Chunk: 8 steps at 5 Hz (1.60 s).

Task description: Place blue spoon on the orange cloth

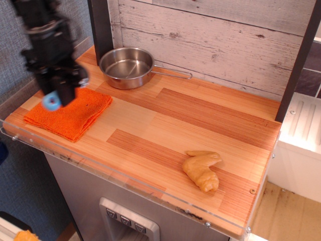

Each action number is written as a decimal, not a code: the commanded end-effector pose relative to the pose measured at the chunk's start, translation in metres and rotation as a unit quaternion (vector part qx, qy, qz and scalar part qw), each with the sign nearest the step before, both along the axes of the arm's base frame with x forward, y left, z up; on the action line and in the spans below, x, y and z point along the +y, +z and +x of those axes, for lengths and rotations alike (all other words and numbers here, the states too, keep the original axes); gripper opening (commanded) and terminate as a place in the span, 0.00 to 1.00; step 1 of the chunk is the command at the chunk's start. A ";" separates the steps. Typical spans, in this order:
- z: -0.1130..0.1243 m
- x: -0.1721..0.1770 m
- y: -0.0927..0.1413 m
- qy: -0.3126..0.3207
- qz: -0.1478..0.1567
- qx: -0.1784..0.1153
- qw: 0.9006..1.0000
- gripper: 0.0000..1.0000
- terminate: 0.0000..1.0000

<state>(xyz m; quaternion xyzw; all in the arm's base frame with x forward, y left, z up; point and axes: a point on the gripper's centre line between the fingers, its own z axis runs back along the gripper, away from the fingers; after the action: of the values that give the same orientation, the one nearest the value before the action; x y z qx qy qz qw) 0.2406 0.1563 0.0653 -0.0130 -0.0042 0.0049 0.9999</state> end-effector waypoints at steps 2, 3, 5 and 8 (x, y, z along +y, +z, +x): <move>0.004 0.026 -0.012 -0.020 0.021 -0.007 1.000 0.00 0.00; 0.013 0.023 -0.008 -0.032 0.032 -0.021 0.999 0.00 0.00; 0.016 0.022 -0.006 -0.025 0.043 -0.019 0.999 1.00 0.00; 0.014 -0.025 0.032 -0.012 0.042 -0.037 0.998 1.00 0.00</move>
<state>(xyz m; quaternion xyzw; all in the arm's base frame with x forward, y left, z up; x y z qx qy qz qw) 0.2563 0.1262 0.0854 0.0156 -0.0239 -0.0072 0.9996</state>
